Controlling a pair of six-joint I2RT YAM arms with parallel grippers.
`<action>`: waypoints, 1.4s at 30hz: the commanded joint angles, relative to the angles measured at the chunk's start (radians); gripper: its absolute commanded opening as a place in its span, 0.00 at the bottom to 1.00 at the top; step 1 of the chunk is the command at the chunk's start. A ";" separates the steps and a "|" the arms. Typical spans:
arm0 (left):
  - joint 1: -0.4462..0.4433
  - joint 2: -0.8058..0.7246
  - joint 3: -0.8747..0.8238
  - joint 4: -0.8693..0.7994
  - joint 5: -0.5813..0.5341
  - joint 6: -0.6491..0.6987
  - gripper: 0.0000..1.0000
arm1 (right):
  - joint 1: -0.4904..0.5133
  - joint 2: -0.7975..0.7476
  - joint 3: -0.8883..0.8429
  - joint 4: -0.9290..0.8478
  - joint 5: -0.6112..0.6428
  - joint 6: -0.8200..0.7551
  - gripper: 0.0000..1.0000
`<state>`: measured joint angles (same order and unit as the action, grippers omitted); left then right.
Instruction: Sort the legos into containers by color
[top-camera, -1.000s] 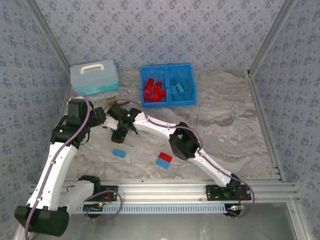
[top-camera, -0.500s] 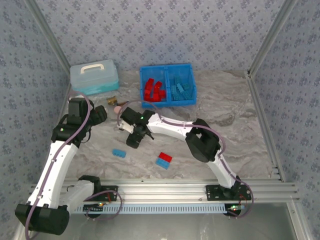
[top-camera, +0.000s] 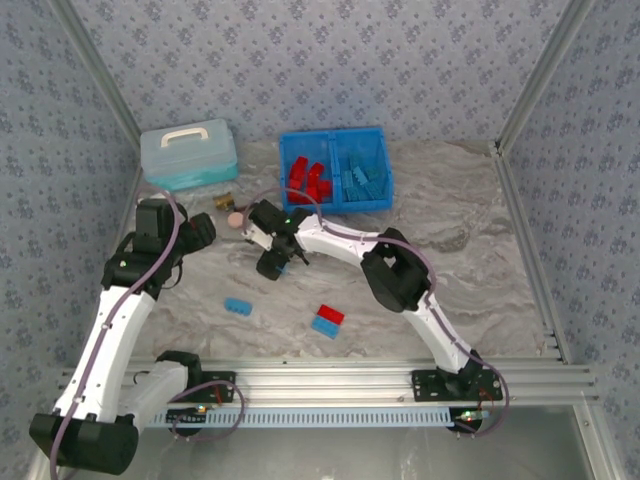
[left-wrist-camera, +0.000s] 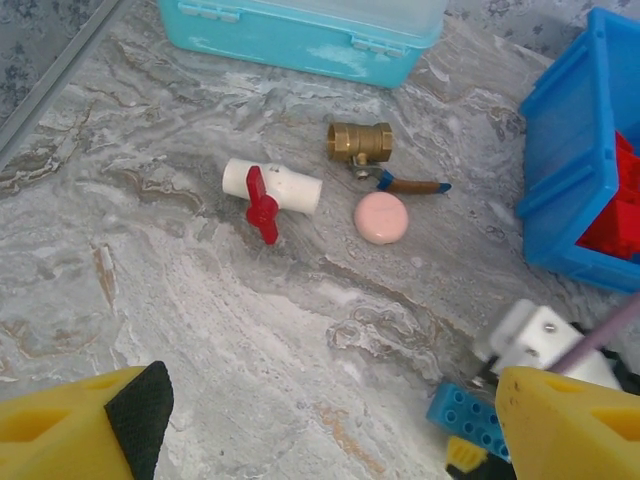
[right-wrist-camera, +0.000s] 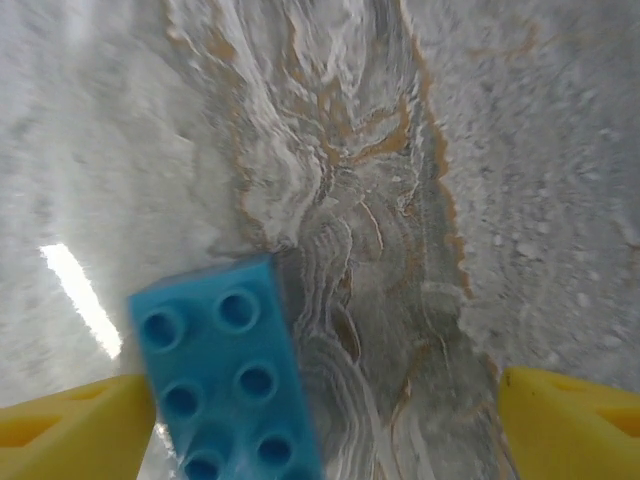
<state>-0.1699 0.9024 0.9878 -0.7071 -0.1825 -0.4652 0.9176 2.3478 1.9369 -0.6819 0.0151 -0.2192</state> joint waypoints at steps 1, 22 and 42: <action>0.008 -0.017 -0.005 -0.002 0.042 -0.005 0.87 | 0.005 0.040 0.061 -0.061 -0.044 -0.019 0.83; -0.014 -0.044 -0.037 -0.138 0.247 -0.213 0.99 | -0.311 -0.479 -0.281 0.280 0.219 0.293 0.33; -0.309 0.055 -0.297 -0.218 0.142 -0.608 0.99 | -0.488 -0.198 0.159 0.068 0.206 0.311 0.70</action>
<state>-0.4736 0.9596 0.7231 -0.9226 -0.0452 -1.0061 0.4183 2.2978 2.0979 -0.5934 0.2138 0.0898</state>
